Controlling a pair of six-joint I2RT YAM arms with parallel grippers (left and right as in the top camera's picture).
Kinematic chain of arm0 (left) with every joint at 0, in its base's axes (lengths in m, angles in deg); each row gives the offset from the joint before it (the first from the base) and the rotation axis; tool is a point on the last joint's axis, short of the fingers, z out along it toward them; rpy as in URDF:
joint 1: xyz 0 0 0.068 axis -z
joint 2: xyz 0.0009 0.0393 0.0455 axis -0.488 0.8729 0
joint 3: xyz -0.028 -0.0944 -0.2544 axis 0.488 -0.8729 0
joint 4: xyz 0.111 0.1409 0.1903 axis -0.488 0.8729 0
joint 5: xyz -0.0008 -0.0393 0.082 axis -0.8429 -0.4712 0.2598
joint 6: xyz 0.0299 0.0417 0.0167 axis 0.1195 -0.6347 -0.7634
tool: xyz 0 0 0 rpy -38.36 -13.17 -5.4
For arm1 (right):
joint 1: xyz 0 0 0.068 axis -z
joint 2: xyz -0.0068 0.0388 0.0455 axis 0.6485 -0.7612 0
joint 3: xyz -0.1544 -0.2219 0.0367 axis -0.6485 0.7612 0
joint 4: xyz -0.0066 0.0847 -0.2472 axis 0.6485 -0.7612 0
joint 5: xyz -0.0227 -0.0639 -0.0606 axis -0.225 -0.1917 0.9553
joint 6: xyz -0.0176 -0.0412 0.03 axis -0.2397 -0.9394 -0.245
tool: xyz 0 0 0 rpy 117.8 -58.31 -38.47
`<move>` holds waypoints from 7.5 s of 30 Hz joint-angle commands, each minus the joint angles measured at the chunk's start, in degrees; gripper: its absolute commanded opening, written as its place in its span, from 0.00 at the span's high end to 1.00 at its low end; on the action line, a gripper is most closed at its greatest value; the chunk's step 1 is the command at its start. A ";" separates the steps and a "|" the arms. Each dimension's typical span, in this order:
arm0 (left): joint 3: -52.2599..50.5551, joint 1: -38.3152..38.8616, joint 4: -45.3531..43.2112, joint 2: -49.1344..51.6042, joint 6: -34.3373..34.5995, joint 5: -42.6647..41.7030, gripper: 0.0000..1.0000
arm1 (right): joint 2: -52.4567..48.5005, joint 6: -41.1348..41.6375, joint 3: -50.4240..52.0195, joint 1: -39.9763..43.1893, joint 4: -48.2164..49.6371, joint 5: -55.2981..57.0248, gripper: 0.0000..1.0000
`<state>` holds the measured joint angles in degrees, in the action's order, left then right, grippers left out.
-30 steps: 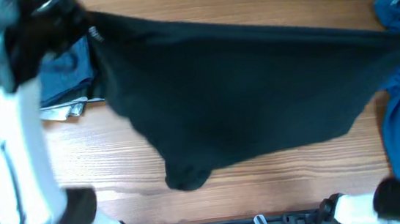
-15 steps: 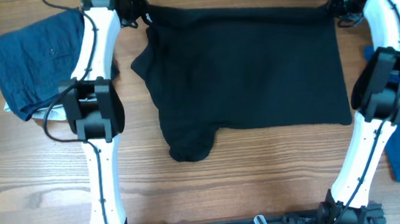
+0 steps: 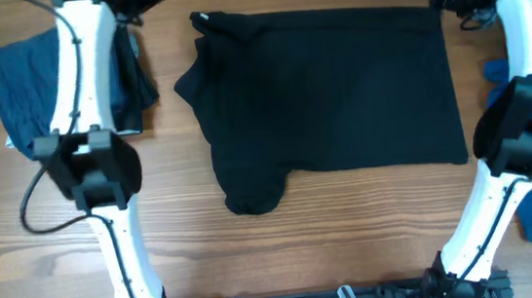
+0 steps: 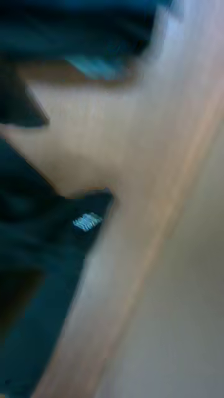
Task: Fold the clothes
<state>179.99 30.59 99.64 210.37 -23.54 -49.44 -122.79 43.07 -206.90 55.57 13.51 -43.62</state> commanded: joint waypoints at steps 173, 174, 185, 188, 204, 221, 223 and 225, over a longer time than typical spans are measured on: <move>-64.24 14.75 -34.01 -38.14 2.19 14.78 0.12 | 27.17 -4.17 42.80 0.24 20.81 -4.22 0.29; -63.04 14.51 -31.43 -38.84 3.02 14.73 0.15 | 29.16 -5.60 42.80 -0.26 18.69 -5.49 0.30; -62.34 0.85 -18.40 -40.33 5.99 1.75 0.96 | 31.45 -23.78 43.06 -16.09 11.45 -5.05 0.96; -62.36 -2.43 -16.26 -40.28 5.25 -1.01 0.96 | 29.57 -16.94 43.17 -17.00 10.93 -4.11 0.88; -62.47 -3.65 -13.46 -40.26 5.29 1.68 0.89 | 9.88 -11.47 44.06 -18.51 15.32 -6.82 0.96; -62.77 -0.87 -8.74 -40.26 4.87 1.66 0.82 | 17.86 -4.37 43.01 -16.94 19.85 -7.08 0.63; -63.39 0.42 -7.15 -40.22 4.87 1.66 0.83 | 22.14 -2.91 43.01 -16.65 17.35 -5.49 0.54; -65.11 2.25 -5.97 -40.15 4.87 1.66 0.89 | 25.77 1.60 43.04 -16.15 12.85 -2.08 0.51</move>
<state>116.98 30.38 92.43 170.83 -17.99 -47.10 -103.86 39.81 -163.36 38.69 29.42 -49.39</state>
